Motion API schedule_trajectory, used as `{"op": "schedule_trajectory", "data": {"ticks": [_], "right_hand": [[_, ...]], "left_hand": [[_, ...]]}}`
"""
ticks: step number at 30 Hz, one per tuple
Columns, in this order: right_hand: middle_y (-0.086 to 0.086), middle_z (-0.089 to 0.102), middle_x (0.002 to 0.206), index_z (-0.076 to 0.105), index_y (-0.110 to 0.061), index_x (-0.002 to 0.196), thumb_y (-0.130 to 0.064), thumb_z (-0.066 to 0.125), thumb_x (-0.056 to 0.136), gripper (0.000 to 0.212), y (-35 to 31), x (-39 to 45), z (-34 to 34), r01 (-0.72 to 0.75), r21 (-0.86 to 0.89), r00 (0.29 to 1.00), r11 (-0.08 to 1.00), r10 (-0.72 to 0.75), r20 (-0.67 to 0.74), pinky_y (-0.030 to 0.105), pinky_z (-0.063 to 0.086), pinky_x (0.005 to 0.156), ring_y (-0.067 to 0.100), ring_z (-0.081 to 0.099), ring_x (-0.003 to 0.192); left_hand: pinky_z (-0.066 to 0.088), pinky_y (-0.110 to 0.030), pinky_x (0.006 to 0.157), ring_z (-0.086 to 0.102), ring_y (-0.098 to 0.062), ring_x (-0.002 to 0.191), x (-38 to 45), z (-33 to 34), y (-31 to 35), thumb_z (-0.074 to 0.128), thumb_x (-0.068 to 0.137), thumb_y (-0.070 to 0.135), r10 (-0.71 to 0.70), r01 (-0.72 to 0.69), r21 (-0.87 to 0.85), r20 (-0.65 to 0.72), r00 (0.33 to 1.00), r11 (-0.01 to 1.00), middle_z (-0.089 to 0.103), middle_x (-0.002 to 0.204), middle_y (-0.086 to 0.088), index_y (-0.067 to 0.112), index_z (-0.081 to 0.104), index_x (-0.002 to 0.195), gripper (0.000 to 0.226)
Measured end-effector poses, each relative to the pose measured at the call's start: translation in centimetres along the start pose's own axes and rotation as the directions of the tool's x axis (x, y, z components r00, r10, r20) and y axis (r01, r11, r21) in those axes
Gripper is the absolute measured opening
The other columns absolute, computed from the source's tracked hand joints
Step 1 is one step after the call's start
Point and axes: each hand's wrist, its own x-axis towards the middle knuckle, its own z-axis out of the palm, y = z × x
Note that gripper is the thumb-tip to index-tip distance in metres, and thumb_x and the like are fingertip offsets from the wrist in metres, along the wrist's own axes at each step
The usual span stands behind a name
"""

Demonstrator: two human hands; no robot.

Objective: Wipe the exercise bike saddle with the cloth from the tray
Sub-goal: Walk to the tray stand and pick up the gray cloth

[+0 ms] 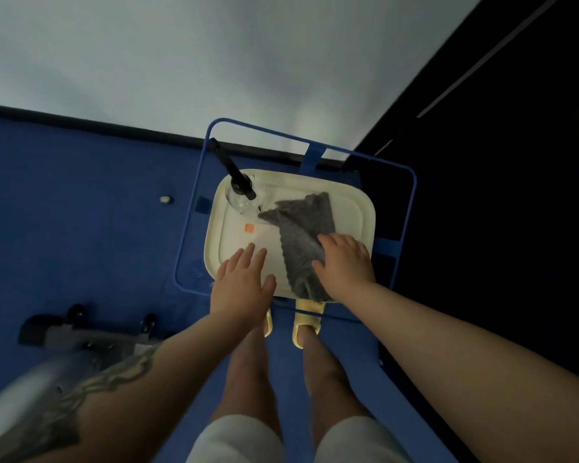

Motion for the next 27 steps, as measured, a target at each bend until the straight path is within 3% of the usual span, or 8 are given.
{"op": "schedule_trajectory", "data": {"ticks": [4,10,13,19,23,27], "right_hand": [[0.006,0.056,0.125,0.053,-0.016,0.125,-0.026,0.056,0.092,0.035,-0.3,1.2,0.7,0.001,-0.036,0.998,0.999,-0.003,-0.058,0.034,0.030,0.102,0.025,0.045,0.118],[0.006,0.062,0.109,0.062,-0.016,0.101,-0.018,0.056,0.091,0.011,-0.5,1.8,0.3,-0.033,-0.060,0.995,0.998,0.027,-0.096,0.034,0.034,0.087,0.025,0.049,0.105],[0.006,0.060,0.107,0.060,-0.015,0.100,-0.023,0.056,0.092,0.012,-0.7,1.3,-1.1,-0.012,0.014,0.994,1.000,0.014,-0.110,0.033,0.036,0.083,0.025,0.049,0.103],[0.009,0.065,0.090,0.046,-0.016,0.103,-0.029,0.044,0.098,0.014,-1.8,-0.8,-5.3,-0.013,0.080,0.992,0.997,0.023,-0.126,0.032,0.035,0.057,0.026,0.057,0.079],[0.005,0.061,0.085,0.041,-0.019,0.098,-0.030,0.039,0.100,0.012,-3.4,-3.4,-9.0,0.073,0.172,0.978,0.982,-0.037,-0.205,0.034,0.037,0.054,0.025,0.058,0.074],[-0.005,0.058,0.081,0.041,-0.028,0.096,-0.033,0.039,0.100,0.007,-4.8,-6.7,-12.6,0.255,0.292,0.922,0.922,-0.141,-0.360,0.033,0.039,0.051,0.016,0.057,0.068]], "left_hand": [[0.010,-0.036,0.116,0.012,-0.020,0.144,0.5,0.2,-0.9,0.037,0.095,0.035,-0.001,-0.001,-0.049,-0.035,0.999,0.999,0.018,0.157,-0.001,0.023,0.023,0.146,0.054],[0.012,-0.037,0.114,0.014,-0.021,0.143,1.2,-1.0,-1.4,0.038,0.094,0.036,-0.004,0.002,-0.062,-0.036,0.999,0.998,0.019,0.156,-0.001,0.023,0.024,0.145,0.054],[0.012,-0.037,0.114,0.014,-0.021,0.143,1.2,-2.5,-1.3,0.038,0.094,0.036,-0.010,0.006,-0.077,-0.053,0.999,0.997,0.019,0.156,-0.001,0.023,0.025,0.145,0.054],[0.013,-0.038,0.116,0.015,-0.020,0.143,-0.4,-6.6,-0.8,0.039,0.094,0.037,-0.010,-0.003,-0.137,-0.096,0.995,0.991,0.020,0.156,0.001,0.027,0.026,0.144,0.053],[0.014,-0.037,0.115,0.019,-0.019,0.142,-2.8,-10.0,-0.3,0.043,0.093,0.037,-0.020,-0.019,-0.210,-0.185,0.983,0.977,0.023,0.155,0.002,0.025,0.031,0.143,0.053],[0.015,-0.035,0.114,0.021,-0.017,0.141,-5.6,-13.2,0.4,0.044,0.092,0.039,-0.018,-0.066,-0.269,-0.300,0.954,0.961,0.025,0.154,0.005,0.026,0.033,0.143,0.053]]}}
